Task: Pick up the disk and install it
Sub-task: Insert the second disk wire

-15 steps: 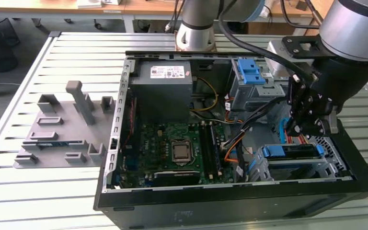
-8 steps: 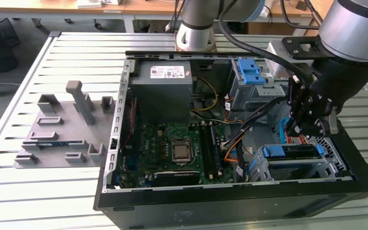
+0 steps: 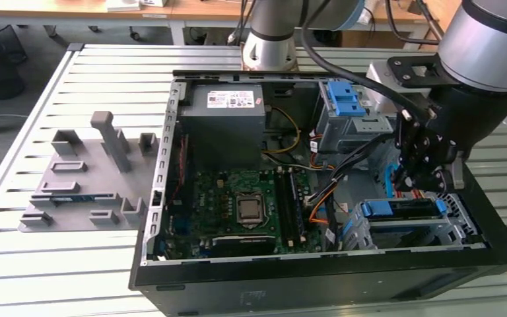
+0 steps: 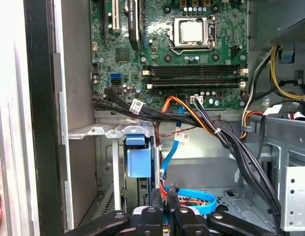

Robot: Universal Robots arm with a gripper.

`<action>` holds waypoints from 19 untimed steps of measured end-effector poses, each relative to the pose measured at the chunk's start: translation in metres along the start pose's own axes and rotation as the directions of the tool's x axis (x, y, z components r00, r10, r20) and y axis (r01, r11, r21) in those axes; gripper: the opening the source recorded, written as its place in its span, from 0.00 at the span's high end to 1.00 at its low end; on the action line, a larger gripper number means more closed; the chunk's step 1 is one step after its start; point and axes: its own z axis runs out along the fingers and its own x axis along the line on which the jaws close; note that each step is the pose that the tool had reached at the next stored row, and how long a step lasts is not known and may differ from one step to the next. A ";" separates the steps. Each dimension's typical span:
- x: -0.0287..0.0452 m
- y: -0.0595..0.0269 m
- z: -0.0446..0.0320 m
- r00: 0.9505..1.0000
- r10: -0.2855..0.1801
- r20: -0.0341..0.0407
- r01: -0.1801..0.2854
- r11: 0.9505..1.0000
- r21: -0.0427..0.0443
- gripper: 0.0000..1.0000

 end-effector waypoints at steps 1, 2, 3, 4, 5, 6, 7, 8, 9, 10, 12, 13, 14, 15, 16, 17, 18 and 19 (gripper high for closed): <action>0.0006 0.0000 0.0006 1.000 0.000 0.000 0.000 1.000 0.000 0.84; 0.0013 0.0001 0.0015 1.000 0.000 0.000 0.000 1.000 0.000 0.84; 0.0019 0.0001 0.0019 1.000 0.000 0.000 0.000 1.000 0.000 0.84; 0.0025 0.0000 0.0023 1.000 0.000 0.000 0.000 1.000 0.000 0.84; 0.0033 0.0001 0.0028 1.000 0.000 0.000 0.000 1.000 0.000 0.84; 0.0042 0.0000 0.0031 1.000 0.000 0.000 0.000 1.000 0.000 0.84; 0.0051 0.0000 0.0035 1.000 0.000 0.000 0.000 1.000 0.000 0.84; 0.0063 0.0000 0.0039 1.000 0.000 0.000 0.000 1.000 0.000 0.84; 0.0074 -0.0001 0.0042 1.000 0.000 0.000 0.000 1.000 0.000 0.84; 0.0083 -0.0001 0.0047 1.000 0.000 0.000 0.000 1.000 0.000 0.84; 0.0086 0.0000 0.0057 1.000 0.000 0.000 0.000 1.000 0.000 0.84; 0.0087 0.0000 0.0062 1.000 -0.001 0.000 0.001 1.000 0.000 0.84; 0.0088 0.0000 0.0065 1.000 -0.001 0.000 0.001 1.000 0.000 0.84; 0.0091 0.0000 0.0070 1.000 -0.001 0.000 0.001 1.000 0.000 0.84; 0.0097 0.0001 0.0074 1.000 -0.001 0.000 0.001 1.000 0.000 0.84; 0.0101 0.0001 0.0078 1.000 -0.001 0.001 0.001 1.000 0.001 0.84; 0.0103 0.0001 0.0081 1.000 -0.001 0.003 0.001 1.000 0.000 0.84; 0.0105 0.0001 0.0083 1.000 0.000 0.008 0.000 1.000 0.000 0.84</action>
